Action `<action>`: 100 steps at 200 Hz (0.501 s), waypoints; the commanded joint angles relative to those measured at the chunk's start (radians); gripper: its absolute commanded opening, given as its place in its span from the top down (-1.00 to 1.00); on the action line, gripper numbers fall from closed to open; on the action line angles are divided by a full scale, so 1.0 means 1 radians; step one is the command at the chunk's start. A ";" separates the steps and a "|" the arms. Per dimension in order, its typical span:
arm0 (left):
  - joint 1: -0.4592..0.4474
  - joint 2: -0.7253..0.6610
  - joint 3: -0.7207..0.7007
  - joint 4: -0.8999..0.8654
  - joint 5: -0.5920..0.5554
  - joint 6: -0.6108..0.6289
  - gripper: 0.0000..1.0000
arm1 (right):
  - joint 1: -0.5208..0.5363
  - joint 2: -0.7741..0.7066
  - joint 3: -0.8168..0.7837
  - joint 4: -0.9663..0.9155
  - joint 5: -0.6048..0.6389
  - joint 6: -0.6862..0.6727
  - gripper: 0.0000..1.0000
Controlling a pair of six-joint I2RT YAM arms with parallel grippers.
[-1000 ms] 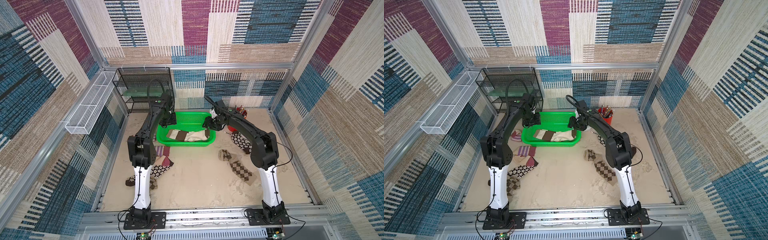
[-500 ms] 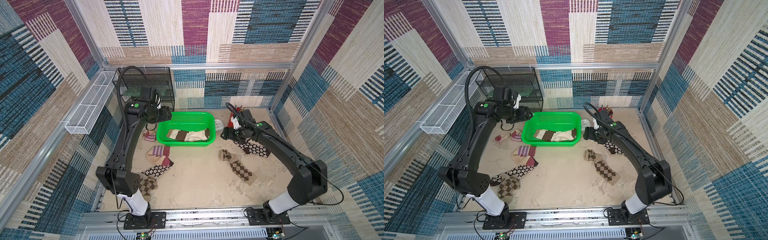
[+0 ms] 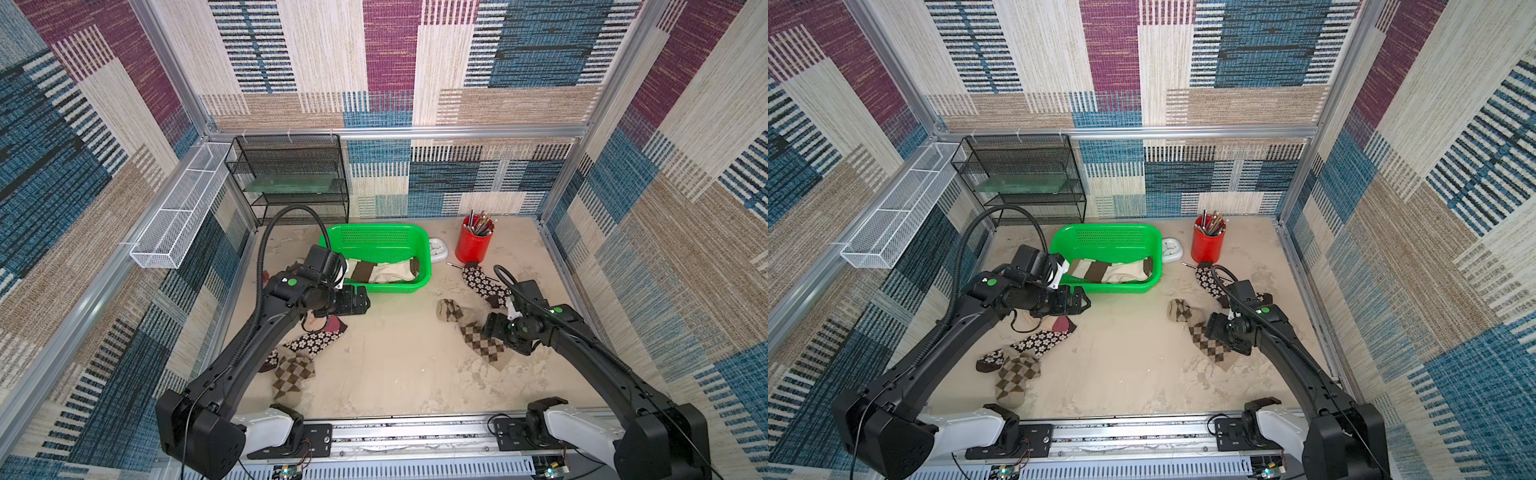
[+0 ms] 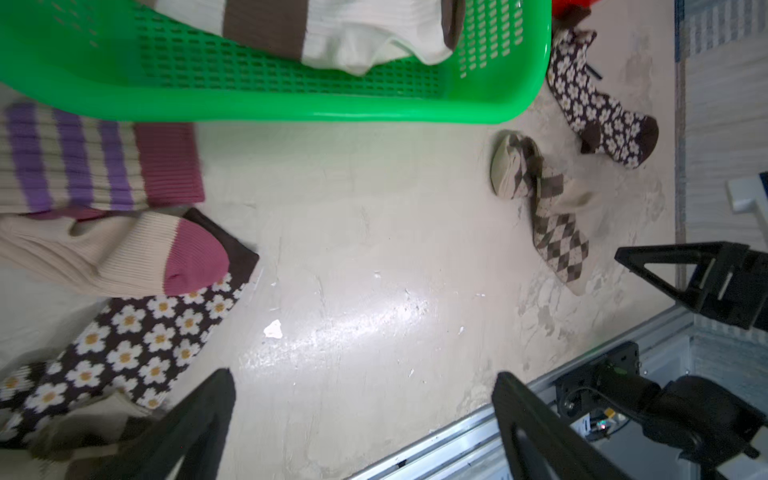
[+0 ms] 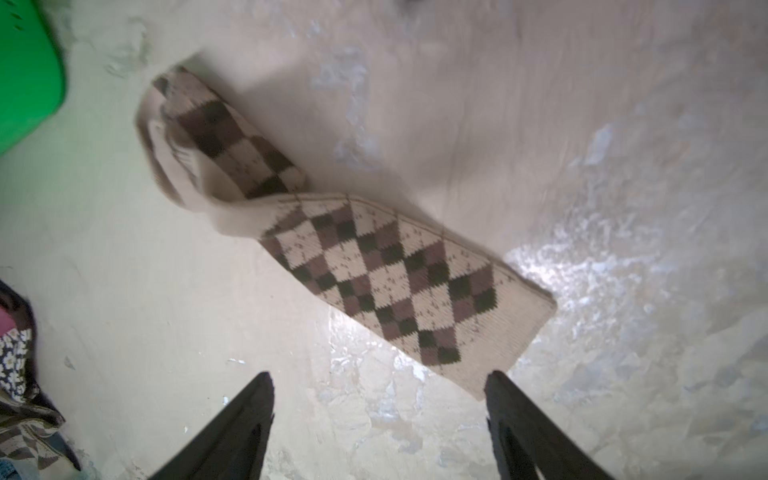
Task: Place the socks together as a pair
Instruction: Flatten out the sock at the center of the board.
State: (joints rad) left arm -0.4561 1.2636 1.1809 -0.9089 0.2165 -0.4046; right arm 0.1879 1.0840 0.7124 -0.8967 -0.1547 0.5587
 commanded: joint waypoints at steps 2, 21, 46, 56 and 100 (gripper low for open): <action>-0.055 -0.017 -0.056 0.073 0.015 -0.071 -0.99 | -0.005 -0.003 -0.047 0.008 0.006 0.055 -0.61; -0.094 -0.031 -0.098 0.098 0.015 -0.081 -0.99 | -0.004 0.012 -0.094 0.044 0.001 0.069 -0.56; -0.108 -0.047 -0.136 0.101 0.018 -0.080 -1.00 | -0.004 0.026 -0.146 0.095 0.007 0.088 -0.41; -0.108 -0.060 -0.152 0.101 0.018 -0.083 -0.99 | -0.004 0.035 -0.167 0.114 0.000 0.094 -0.28; -0.108 -0.109 -0.215 0.101 0.020 -0.089 -0.99 | 0.037 0.018 -0.235 0.169 -0.046 0.149 0.61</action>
State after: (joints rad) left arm -0.5648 1.1694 0.9894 -0.8188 0.2348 -0.4751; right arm 0.1989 1.1095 0.4999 -0.7872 -0.1635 0.6579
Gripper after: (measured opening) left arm 0.996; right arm 0.261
